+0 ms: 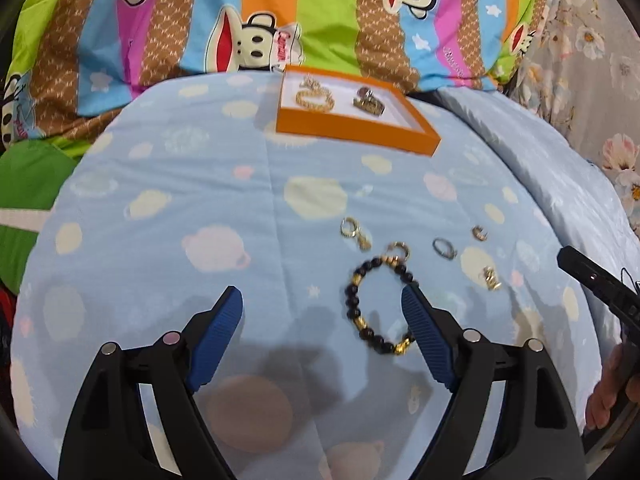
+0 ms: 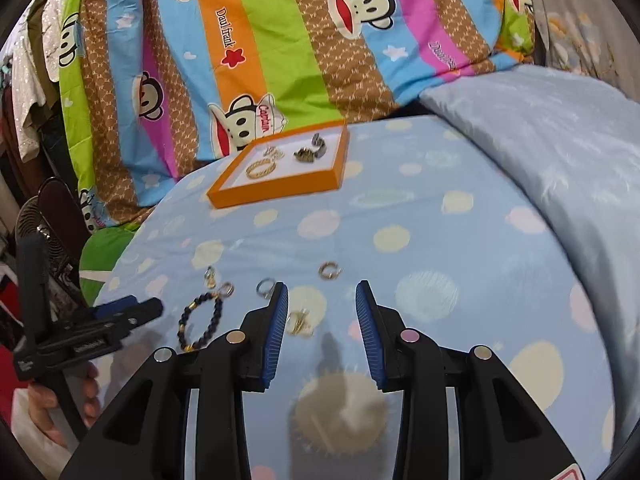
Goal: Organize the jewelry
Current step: 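Withdraw both tools from the box back over the remaining jewelry, then close the left tool on the black bead bracelet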
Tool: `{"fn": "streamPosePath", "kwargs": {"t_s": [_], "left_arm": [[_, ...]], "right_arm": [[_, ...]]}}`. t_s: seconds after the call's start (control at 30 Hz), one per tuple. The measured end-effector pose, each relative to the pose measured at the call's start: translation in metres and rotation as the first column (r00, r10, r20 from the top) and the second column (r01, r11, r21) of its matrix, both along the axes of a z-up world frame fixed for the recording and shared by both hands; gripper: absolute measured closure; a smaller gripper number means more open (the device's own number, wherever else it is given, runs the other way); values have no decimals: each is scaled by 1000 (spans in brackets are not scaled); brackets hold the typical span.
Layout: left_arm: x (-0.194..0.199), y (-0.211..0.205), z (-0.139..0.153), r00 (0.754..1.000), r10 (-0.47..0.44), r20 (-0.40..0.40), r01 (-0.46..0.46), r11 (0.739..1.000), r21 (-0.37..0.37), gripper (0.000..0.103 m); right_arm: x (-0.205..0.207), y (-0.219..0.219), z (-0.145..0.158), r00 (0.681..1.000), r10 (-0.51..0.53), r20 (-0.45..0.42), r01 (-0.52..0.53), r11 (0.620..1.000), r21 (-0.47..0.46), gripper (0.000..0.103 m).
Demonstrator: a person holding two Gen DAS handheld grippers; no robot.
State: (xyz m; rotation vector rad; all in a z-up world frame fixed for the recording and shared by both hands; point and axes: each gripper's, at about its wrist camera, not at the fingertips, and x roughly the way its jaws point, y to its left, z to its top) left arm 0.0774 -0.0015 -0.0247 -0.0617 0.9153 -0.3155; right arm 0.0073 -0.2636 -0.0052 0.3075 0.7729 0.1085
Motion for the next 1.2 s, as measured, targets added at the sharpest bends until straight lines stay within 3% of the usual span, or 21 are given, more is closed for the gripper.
{"fn": "streamPosePath", "kwargs": {"t_s": [0.17,0.53,0.6,0.73,0.93,1.1,1.2], "left_arm": [[-4,-8,-12,999,4,-40,-4,1000,-14,24],[-22,-52,-12,996,-94,10,94,995,35,23],[-20,-53,-16,997,-74,11,73,995,72,23],[-13,-43,-22,1000,-14,6,14,997,70,23],[-5,-48,-24,1000,-14,18,12,994,113,25],[3,-38,-23,999,13,34,-17,994,110,70],[7,-30,-23,999,16,31,-19,995,95,82]], "right_arm": [[-10,7,-4,1000,2,-8,-2,1000,-19,68],[-10,6,-10,1000,-4,-24,4,1000,1,68],[-10,5,-10,1000,-6,-25,7,1000,8,68],[-9,3,-12,1000,-9,-29,10,1000,13,68],[-4,5,-14,999,0,-35,0,1000,20,68],[2,11,-15,999,24,-42,-23,999,22,68],[11,20,-16,997,54,-48,-53,998,22,68]]}}
